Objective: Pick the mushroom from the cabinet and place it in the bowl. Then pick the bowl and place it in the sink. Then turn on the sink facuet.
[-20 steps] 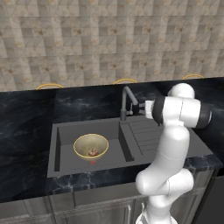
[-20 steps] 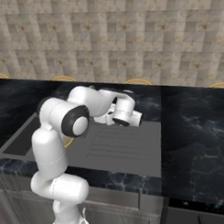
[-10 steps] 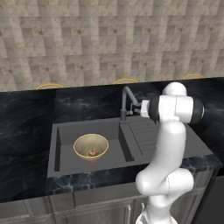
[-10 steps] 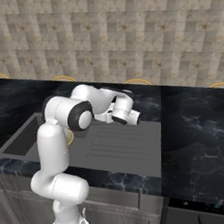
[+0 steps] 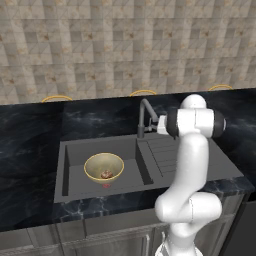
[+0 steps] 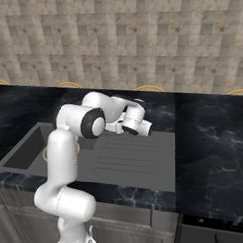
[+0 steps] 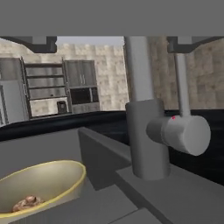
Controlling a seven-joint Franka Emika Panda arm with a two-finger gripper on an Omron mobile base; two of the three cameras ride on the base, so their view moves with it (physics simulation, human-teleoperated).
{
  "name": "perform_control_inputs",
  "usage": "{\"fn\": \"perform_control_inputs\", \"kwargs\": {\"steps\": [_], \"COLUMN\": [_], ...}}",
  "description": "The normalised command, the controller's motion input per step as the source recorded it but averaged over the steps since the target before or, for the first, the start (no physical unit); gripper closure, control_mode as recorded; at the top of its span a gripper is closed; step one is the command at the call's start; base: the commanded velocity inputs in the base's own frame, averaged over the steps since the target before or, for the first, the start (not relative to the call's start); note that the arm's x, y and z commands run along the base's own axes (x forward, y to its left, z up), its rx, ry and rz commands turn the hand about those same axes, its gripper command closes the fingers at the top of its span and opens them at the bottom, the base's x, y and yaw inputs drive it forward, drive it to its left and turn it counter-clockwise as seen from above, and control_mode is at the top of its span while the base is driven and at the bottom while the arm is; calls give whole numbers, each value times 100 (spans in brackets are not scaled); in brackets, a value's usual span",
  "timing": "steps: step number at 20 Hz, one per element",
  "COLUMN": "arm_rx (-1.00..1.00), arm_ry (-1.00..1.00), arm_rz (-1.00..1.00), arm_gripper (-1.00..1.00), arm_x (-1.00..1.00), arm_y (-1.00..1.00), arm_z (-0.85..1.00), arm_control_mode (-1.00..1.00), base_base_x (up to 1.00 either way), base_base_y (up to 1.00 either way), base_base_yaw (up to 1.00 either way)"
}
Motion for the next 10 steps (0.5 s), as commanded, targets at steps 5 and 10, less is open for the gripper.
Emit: {"fn": "perform_control_inputs", "kwargs": {"steps": [5,10], "arm_rx": [1,1], "arm_ry": [0,0], "arm_rz": [-2,-3], "arm_gripper": [-100,-100], "arm_x": [34,39], "arm_y": [-2,-2], "arm_z": [-8,-3], "arm_control_mode": [-100,-100], "base_base_x": [0,0], "base_base_y": [0,0], "base_base_yaw": [0,0]}}
